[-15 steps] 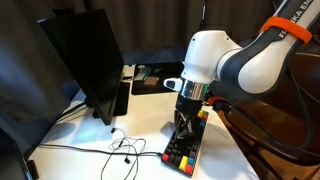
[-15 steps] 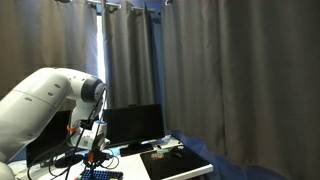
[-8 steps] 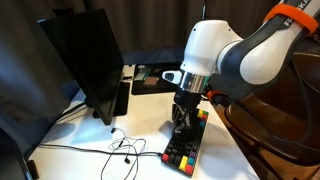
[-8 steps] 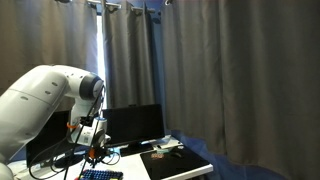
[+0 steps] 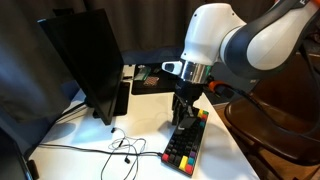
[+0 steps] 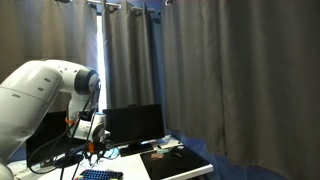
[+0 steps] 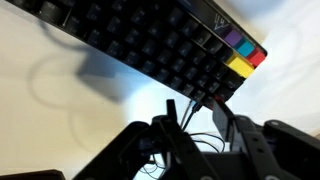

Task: Press the letter W on the keyboard

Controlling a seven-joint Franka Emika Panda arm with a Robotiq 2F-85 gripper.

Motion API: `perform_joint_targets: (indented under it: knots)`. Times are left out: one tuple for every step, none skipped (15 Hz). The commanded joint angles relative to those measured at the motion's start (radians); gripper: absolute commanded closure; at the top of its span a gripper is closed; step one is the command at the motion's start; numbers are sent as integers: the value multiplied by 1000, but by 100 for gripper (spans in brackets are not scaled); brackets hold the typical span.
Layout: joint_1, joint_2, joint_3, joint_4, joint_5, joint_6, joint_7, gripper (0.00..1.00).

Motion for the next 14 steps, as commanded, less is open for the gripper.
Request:
perform_joint_targets:
  knots:
    - [-15, -108, 23, -39, 50, -97, 27, 26]
    - [-13, -136, 20, -43, 57, -130, 34, 20]
    - [-5, -163, 12, -44, 61, -158, 48, 12]
    - [1, -194, 4, -48, 63, -187, 60, 5]
    - [5, -222, -2, -52, 66, -212, 73, 1]
    - [7, -249, -6, -55, 70, -234, 81, 0]
    - [8, -276, -10, -60, 74, -254, 88, 0]
    - [8, -303, -13, -68, 82, -267, 93, 0]
    - [8, -332, -16, -78, 92, -280, 95, 0]
    - [11, -362, -22, -91, 96, -288, 103, 0]
    - [14, -388, -29, -101, 101, -294, 110, 0]
    - [16, -416, -35, -115, 109, -296, 115, 0]
    - [19, -441, -42, -130, 112, -299, 122, 0]
    - [21, -467, -50, -146, 119, -298, 129, 0]
